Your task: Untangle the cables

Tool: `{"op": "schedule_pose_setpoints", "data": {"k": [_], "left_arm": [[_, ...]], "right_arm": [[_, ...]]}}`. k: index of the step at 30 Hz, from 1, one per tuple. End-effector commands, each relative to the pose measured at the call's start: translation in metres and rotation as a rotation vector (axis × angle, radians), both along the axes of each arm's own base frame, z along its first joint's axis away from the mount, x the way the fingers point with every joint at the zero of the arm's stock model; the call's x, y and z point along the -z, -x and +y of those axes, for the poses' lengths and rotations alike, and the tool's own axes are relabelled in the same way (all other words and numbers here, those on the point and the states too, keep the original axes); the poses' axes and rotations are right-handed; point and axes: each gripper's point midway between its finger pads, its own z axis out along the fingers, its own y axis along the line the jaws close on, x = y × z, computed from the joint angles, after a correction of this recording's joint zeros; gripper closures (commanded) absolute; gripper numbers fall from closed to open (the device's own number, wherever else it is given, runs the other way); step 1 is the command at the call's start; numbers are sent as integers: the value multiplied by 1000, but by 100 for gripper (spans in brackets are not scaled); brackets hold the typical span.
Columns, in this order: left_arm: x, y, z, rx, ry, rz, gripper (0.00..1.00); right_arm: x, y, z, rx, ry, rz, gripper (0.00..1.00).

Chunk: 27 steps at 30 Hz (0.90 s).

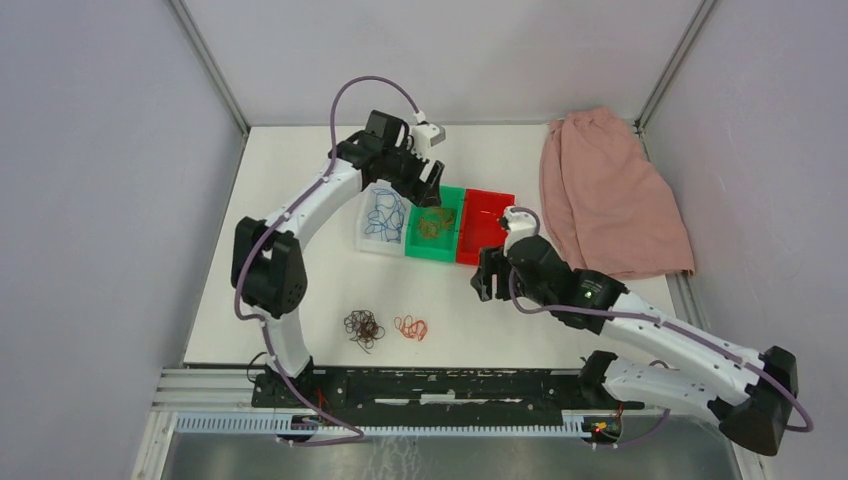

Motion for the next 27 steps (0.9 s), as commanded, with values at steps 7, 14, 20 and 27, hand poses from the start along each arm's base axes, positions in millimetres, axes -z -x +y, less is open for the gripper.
{"op": "schedule_pose_setpoints", "data": {"k": [7,14,20,27], "left_arm": [[-127,74,72,58,62,-155,1],[-132,107,160,-67,56,-165,1],[-126,126,184,-122,32,-164,1],[-114,132,188,-135,17,-173,1]], "right_arm": [[20,12,118,-404,7,110,23],[80,34,160,-513,98,221,31],[121,38,171,-527,160,320,47],[107,36,165,-499,153,296,92]]}}
